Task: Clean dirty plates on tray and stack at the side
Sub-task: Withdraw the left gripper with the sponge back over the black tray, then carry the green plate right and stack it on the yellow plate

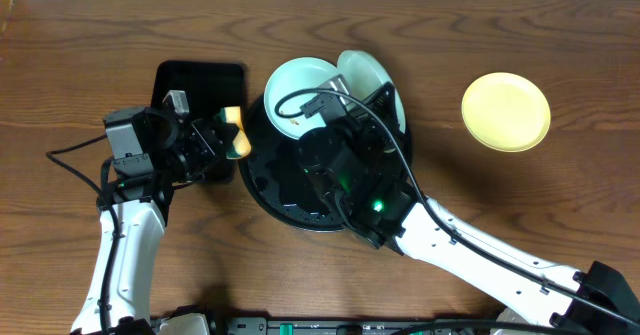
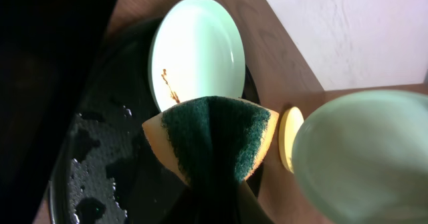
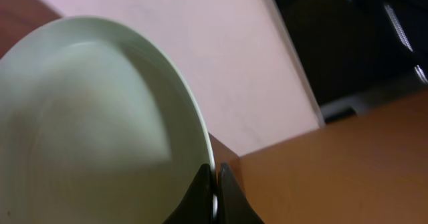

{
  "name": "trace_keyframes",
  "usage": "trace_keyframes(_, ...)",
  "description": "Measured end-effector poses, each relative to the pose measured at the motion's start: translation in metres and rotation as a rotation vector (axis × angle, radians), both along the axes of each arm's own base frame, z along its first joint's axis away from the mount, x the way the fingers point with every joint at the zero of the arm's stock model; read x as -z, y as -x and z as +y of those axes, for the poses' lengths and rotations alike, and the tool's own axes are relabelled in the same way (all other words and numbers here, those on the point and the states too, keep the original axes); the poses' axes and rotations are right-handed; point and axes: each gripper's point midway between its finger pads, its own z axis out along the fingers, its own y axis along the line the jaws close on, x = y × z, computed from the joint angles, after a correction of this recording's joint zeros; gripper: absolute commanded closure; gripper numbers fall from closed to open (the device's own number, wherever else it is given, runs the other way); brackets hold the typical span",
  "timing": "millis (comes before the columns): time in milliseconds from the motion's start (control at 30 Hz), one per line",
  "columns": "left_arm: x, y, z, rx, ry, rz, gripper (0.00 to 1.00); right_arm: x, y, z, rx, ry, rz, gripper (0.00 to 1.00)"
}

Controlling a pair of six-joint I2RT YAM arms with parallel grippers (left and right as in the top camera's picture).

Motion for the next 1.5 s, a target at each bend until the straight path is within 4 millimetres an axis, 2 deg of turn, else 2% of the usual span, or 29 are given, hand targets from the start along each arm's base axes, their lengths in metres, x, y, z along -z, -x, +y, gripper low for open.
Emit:
trace_keyframes(233,-0.005,0.008,-0.011,0.056,0.062,0.009,0.92,-0.012,0.001,-0.006,0.053,-0.06,-0.066,0.99)
trace_keyframes(467,-0.011,0.015,-0.022,0.115,0.129,0.011,0.92,-0.013,0.002,-0.006,0.057,-0.076,-0.076,0.99)
trace_keyframes(633,-0.014,0.018,-0.027,0.133,0.152,0.015,0.92,-0.015,-0.001,-0.01,0.075,-0.149,-0.113,0.99)
trace_keyframes(867,-0.015,0.025,-0.051,0.21,0.157,0.02,0.93,-0.023,-0.01,-0.011,0.025,-0.245,-0.132,0.99)
trace_keyframes(967,-0.014,0.026,-0.055,0.221,0.154,0.022,0.92,-0.023,-0.013,-0.025,-0.003,-0.254,-0.081,0.99)
trace_keyframes(1067,-0.014,0.025,-0.055,0.22,0.152,0.022,0.93,-0.015,-0.016,-0.051,-0.038,-0.304,0.017,0.99)
trace_keyframes(1267,-0.013,0.025,-0.054,0.213,0.145,0.023,0.93,0.01,-0.029,-0.099,-0.133,-0.667,0.222,0.99)
trace_keyframes(1400,-0.013,0.024,-0.054,0.21,0.143,0.024,0.92,0.026,-0.036,-0.111,-0.211,-0.871,0.337,0.99)
trace_keyframes(1500,-0.013,0.024,-0.054,0.21,0.143,0.024,0.93,0.027,-0.038,-0.115,-0.257,-0.948,0.373,0.99)
